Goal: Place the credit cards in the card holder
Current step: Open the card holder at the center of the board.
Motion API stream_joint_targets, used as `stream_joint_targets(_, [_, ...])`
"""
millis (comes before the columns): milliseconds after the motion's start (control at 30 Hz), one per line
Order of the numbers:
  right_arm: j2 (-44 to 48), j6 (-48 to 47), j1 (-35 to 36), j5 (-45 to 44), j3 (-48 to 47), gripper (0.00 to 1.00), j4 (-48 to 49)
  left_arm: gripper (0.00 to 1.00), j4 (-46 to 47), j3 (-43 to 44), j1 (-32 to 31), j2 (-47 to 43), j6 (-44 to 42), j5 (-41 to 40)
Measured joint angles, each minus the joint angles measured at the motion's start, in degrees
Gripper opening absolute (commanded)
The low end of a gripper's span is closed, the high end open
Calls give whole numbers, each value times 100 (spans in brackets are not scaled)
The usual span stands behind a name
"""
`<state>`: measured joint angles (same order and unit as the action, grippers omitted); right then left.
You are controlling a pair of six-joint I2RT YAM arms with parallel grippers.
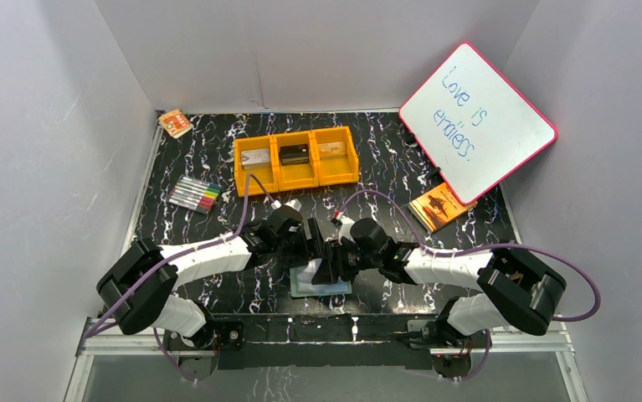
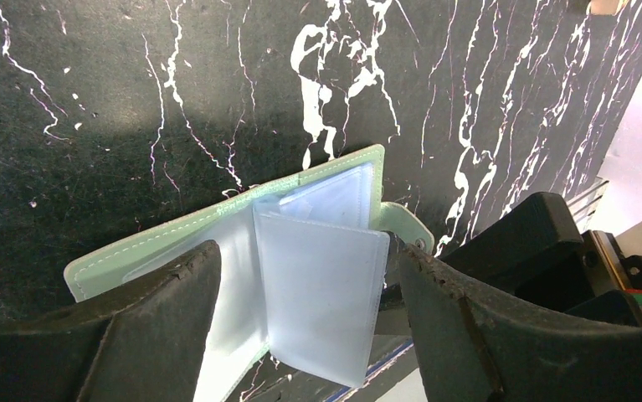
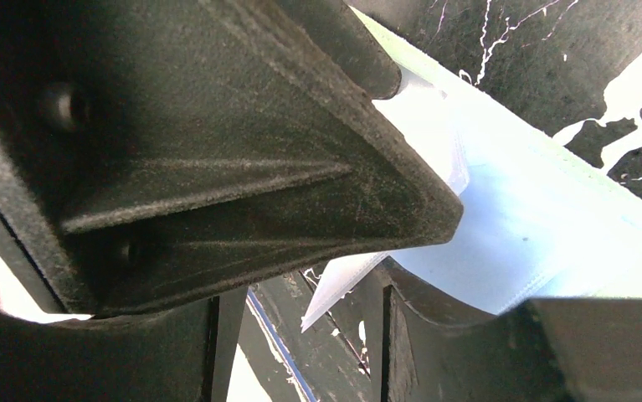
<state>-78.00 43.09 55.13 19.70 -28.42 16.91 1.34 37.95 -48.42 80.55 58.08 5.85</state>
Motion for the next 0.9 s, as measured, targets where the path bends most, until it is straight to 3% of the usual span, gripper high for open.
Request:
stream_joint_targets(233, [0, 0, 0, 2, -33, 57, 7, 65, 0, -2, 0, 4, 2, 22])
stream_joint_targets(567, [0, 0, 0, 0, -33, 56, 0, 38, -7, -94, 0, 68, -7, 20])
stream_joint_targets(900, [48, 22, 0, -162, -31, 55, -83, 29, -11, -201, 0, 68, -7, -4])
